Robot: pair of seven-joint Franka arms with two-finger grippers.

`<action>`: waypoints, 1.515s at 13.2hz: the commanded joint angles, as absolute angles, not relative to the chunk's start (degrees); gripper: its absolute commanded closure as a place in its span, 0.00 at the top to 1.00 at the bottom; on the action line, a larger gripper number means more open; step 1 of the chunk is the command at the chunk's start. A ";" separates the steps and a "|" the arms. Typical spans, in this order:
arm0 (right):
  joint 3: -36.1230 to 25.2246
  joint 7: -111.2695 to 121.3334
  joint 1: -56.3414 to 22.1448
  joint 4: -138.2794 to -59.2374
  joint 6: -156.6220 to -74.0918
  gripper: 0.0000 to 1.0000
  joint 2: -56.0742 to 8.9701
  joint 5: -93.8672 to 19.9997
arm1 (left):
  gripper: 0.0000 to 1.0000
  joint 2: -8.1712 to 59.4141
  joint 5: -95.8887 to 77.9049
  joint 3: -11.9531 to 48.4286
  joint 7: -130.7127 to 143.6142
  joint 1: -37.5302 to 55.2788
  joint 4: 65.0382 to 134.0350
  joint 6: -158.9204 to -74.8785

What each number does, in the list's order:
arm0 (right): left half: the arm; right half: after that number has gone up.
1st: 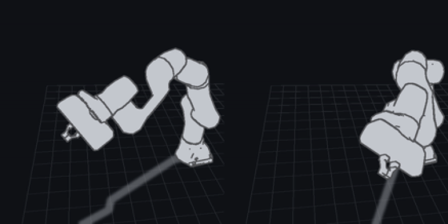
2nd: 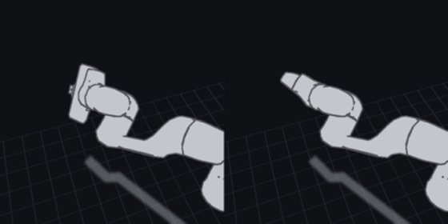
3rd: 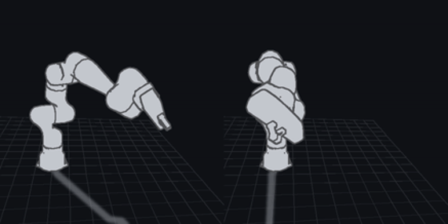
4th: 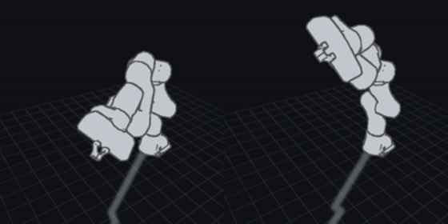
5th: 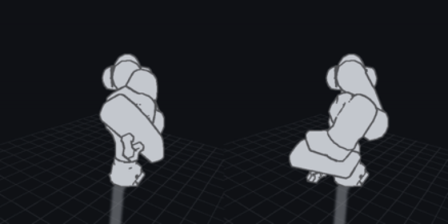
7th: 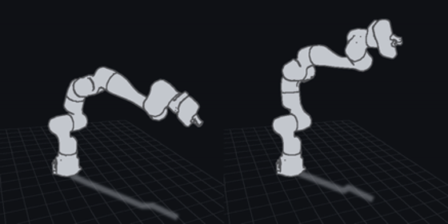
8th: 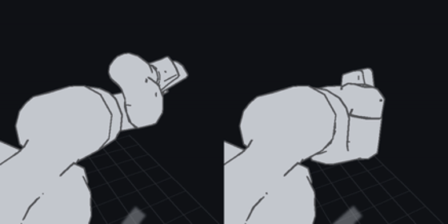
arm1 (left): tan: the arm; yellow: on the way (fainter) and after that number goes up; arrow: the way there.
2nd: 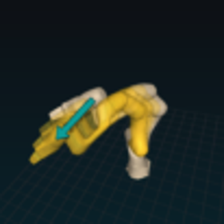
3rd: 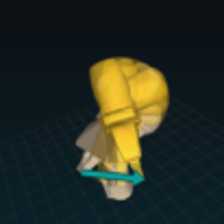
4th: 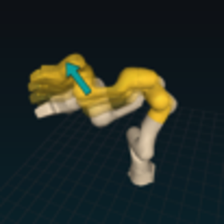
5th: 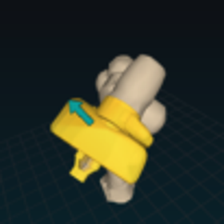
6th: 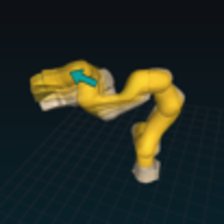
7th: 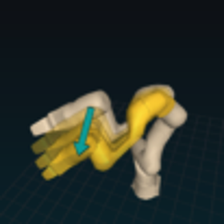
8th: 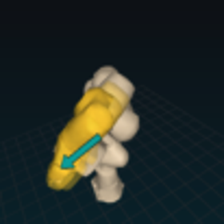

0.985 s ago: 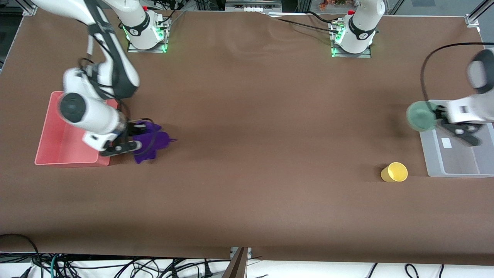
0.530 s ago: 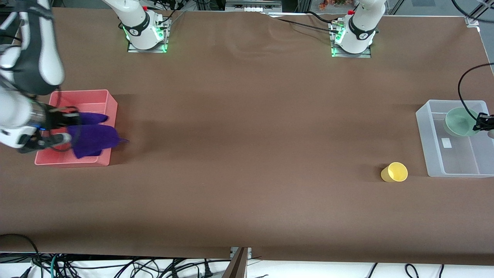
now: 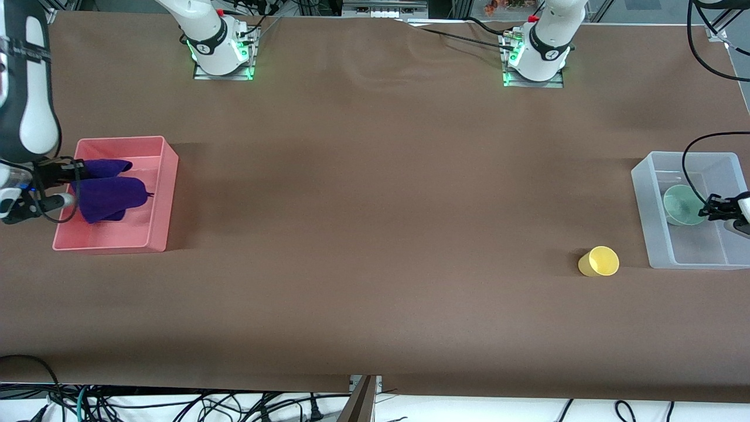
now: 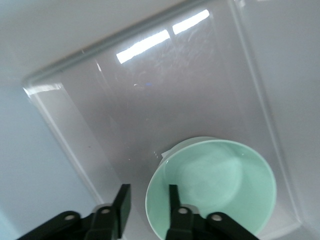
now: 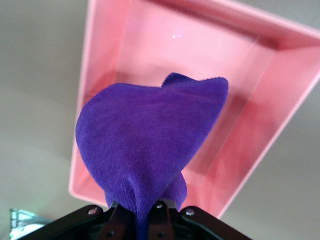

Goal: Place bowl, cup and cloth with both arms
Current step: 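Release the cloth and raise the right gripper while the left gripper reaches the cup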

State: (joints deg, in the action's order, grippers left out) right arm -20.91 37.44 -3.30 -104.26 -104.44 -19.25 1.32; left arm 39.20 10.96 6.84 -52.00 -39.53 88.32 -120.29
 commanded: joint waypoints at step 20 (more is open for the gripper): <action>-0.70 10.55 -3.78 -81.65 -83.40 1.00 -8.97 2.28 | 0.00 42.89 15.56 20.13 -13.97 -24.70 86.57 -122.26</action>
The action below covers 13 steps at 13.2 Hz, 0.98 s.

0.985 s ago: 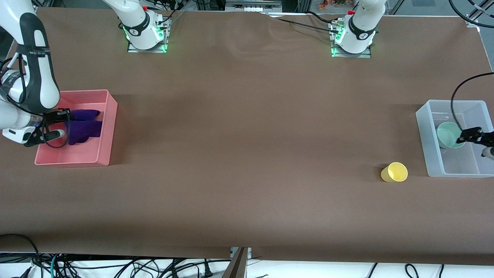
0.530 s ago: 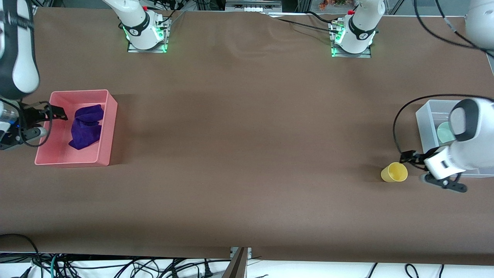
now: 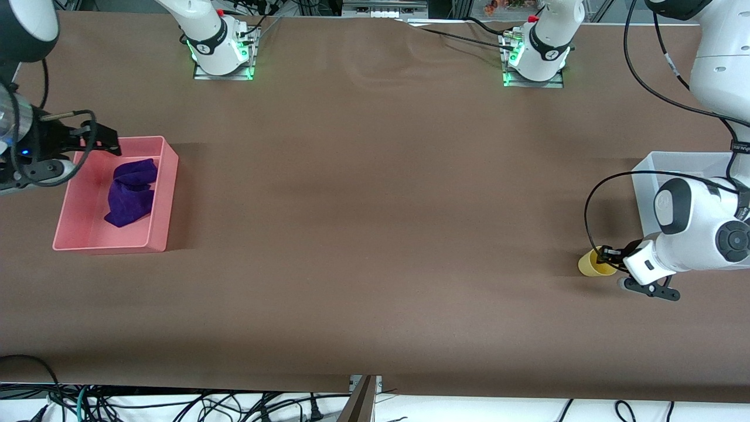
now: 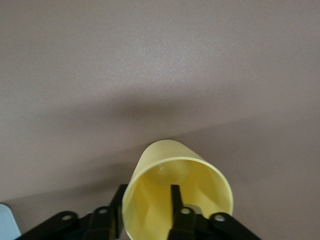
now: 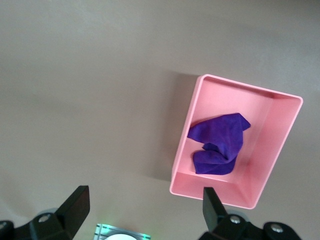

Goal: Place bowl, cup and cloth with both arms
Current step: 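Grasp the yellow cup with the left gripper and lift it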

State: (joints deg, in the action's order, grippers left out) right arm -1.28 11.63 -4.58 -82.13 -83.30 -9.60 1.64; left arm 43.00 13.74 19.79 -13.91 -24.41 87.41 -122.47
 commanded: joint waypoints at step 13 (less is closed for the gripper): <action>0.35 5.54 -3.87 -81.92 -84.02 1.00 -5.53 2.81 | 0.00 29.78 22.76 18.72 -34.07 -38.99 87.10 -98.43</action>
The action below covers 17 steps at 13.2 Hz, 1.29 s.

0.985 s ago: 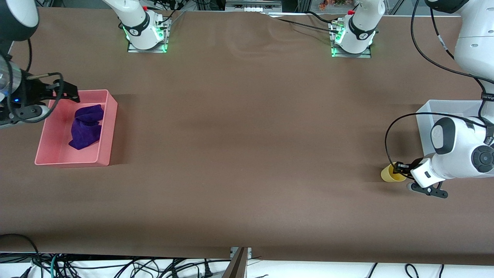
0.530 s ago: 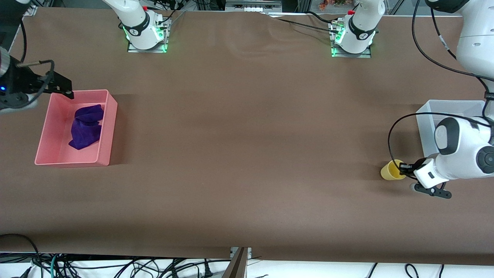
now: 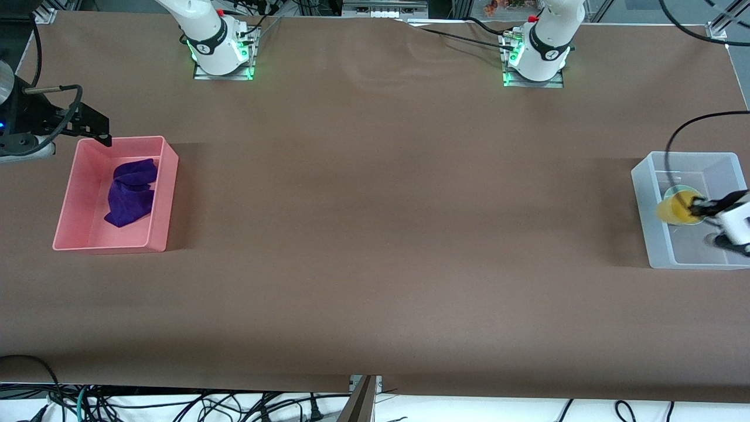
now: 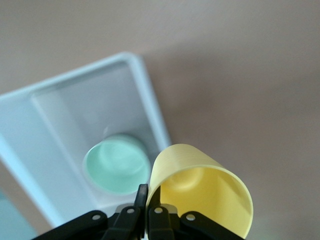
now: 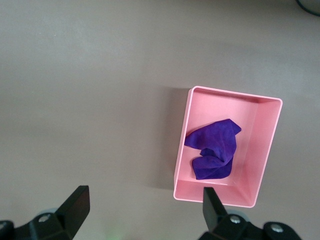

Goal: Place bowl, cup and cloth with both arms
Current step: 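Lower the yellow cup into the green bowl with the left gripper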

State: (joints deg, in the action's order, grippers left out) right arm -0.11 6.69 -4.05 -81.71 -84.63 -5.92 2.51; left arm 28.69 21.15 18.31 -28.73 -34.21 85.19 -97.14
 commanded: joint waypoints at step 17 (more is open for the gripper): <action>0.35 5.19 -5.89 -81.74 -84.81 1.00 -6.59 3.25 | 1.00 26.99 21.89 31.88 -36.58 -44.74 85.97 -98.02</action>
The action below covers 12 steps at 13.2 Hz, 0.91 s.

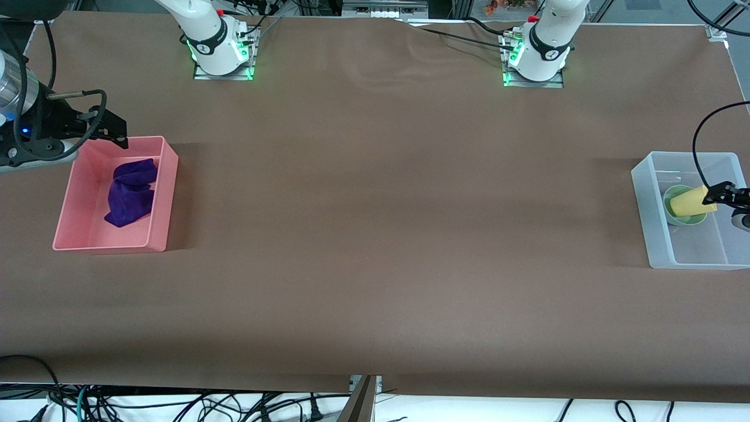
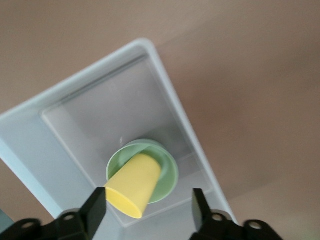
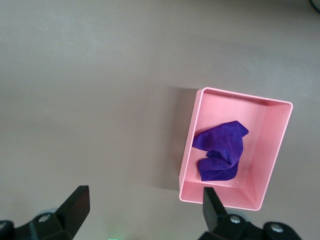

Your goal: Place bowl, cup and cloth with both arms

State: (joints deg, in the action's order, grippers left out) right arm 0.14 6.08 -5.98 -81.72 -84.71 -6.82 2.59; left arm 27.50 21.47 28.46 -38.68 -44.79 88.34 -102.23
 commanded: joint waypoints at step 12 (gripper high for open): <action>0.09 5.54 -5.36 -81.74 -84.73 1.00 -6.59 3.25 | 1.00 14.00 13.99 44.13 -21.10 -42.04 86.56 -89.65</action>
